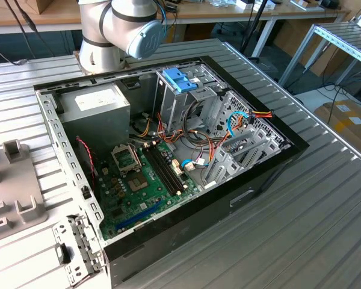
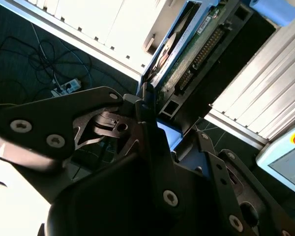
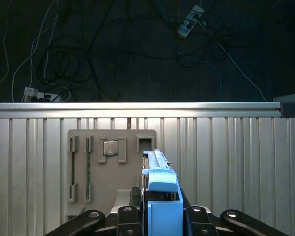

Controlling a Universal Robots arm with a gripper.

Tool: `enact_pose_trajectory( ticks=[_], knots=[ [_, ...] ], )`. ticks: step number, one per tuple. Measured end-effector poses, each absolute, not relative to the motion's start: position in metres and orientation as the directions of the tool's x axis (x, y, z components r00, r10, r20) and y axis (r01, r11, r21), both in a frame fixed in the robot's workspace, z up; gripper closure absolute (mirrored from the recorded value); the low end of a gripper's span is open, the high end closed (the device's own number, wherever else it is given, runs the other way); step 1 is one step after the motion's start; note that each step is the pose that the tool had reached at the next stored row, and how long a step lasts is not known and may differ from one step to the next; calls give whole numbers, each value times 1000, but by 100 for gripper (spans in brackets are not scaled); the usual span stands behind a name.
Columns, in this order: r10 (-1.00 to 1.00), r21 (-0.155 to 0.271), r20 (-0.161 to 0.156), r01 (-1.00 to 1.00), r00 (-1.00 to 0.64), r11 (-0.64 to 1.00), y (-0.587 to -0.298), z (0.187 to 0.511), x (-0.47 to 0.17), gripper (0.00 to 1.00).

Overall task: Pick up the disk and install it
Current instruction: 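Pick up the disk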

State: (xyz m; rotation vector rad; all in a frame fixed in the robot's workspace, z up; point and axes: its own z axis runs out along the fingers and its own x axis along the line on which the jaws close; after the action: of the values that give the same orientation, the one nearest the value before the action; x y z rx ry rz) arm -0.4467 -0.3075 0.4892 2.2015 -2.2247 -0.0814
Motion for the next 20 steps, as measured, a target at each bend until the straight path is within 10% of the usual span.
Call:
enact_pose_trajectory(
  ticks=[20],
  knots=[
    [-1000, 44, -29, -999, -11, 10, -308, 490, -436, 63]
  ],
)
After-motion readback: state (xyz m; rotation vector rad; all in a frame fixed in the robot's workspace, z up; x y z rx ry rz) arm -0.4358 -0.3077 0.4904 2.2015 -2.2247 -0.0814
